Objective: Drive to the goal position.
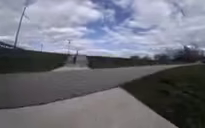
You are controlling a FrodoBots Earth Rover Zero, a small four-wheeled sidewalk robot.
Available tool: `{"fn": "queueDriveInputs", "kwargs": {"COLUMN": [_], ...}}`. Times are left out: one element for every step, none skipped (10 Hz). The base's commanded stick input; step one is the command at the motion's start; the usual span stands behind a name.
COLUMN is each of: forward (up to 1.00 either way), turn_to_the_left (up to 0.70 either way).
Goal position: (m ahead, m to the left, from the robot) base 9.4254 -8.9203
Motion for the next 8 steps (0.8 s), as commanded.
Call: {"fn": "queueDriveInputs", "kwargs": {"forward": [1.00, 1.00, 1.00, 1.00, 1.00, 1.00, 1.00, 1.00], "turn_to_the_left": [0.03, 0.24, 0.35, 0.18, 0.00, 0.00, 0.00, 0.00]}}
